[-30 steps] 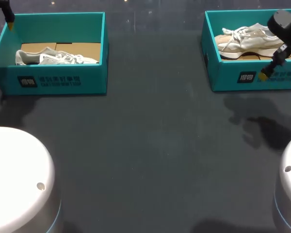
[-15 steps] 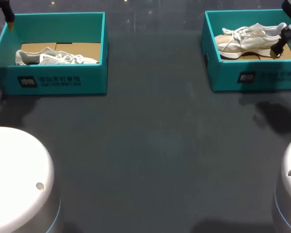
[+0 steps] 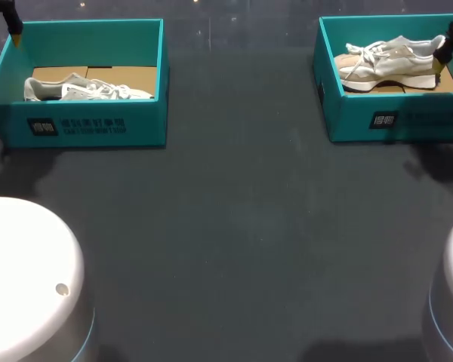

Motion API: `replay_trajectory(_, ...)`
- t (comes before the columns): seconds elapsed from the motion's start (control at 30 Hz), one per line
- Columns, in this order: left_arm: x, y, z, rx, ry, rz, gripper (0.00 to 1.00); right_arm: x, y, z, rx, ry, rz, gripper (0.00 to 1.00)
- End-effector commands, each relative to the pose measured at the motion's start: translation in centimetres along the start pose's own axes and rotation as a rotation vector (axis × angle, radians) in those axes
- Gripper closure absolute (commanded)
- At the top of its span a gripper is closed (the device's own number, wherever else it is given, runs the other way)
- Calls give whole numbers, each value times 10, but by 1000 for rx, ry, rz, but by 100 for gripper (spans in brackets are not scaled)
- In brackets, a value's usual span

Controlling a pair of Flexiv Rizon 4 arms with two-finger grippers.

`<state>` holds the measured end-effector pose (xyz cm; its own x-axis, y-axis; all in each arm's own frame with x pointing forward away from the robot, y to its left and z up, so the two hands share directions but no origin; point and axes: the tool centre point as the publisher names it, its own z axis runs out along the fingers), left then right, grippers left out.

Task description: Take the shoe out of the shoebox, open the shoe tongue, remove and reinsert the insole, then place the shoe into the shoebox

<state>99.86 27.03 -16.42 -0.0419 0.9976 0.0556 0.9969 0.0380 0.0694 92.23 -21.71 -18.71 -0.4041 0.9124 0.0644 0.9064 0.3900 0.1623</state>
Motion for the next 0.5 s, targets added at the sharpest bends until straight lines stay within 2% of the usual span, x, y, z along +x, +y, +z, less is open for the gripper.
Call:
replay_trajectory(0.03,1,0,0,0,1,1,0,1,0,-1,3,-4,1,0)
replay_trajectory(0.1,1,0,0,0,1,1,0,1,0,-1,3,-4,1,0)
replay_trajectory(0.2,1,0,0,0,1,1,0,-3,15,2,-2,-44,64,0)
replay_trajectory(0.5,1,0,0,0,1,1,0,-39,65,3,11,-104,158,0)
